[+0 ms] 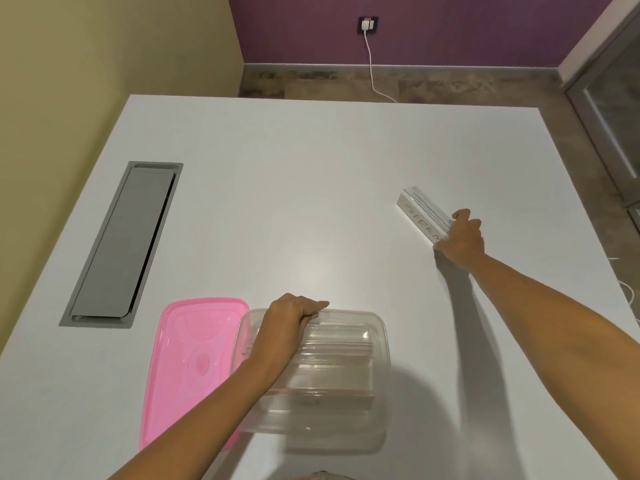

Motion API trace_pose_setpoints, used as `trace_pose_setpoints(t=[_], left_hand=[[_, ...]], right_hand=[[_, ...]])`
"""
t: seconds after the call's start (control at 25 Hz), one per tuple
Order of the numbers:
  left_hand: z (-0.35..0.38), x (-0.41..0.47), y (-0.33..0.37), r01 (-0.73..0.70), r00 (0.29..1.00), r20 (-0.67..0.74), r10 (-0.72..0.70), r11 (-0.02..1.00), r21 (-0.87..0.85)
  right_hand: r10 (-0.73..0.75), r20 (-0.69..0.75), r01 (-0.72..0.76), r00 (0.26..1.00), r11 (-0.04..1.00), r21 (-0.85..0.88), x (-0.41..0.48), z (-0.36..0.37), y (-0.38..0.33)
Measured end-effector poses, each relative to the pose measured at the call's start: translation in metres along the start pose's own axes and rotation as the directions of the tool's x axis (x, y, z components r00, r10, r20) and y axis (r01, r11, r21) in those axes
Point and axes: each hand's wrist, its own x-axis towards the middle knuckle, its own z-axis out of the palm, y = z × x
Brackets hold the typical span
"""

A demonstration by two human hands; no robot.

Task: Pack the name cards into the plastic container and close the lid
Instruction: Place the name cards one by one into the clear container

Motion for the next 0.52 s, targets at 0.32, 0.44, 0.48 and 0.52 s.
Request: trace_pose_setpoints(t=[0.32,0.44,0.48,0.52], left_hand=[[0.000,-0.004,-0.002,-0.072,0.997,-0.026,0.073,0.997,0.040],[-0.006,-0.016,-0.003,-0.155,0.977,-0.127,0.171,0.979,0.132],[-0.008,-0.022,-0.005,-0.154,0.968,-0.175,0.180,0.976,0.150],[-0.011,-0.028,-0.008,-0.141,0.959,-0.223,0.175,0.977,0.161]], right_hand=[[-0.041,-0.065,0.062,0.997,0.924,0.378,-0.055,-0.011,0.002],[-0.075,-0.104,0.116,0.992,0.871,0.476,-0.090,-0.015,0.000],[-0.085,-0.117,0.132,0.989,0.862,0.490,-0.103,-0.016,-0.001],[-0.096,-0.126,0.147,0.987,0.852,0.502,-0.117,-0.016,-0.002]])
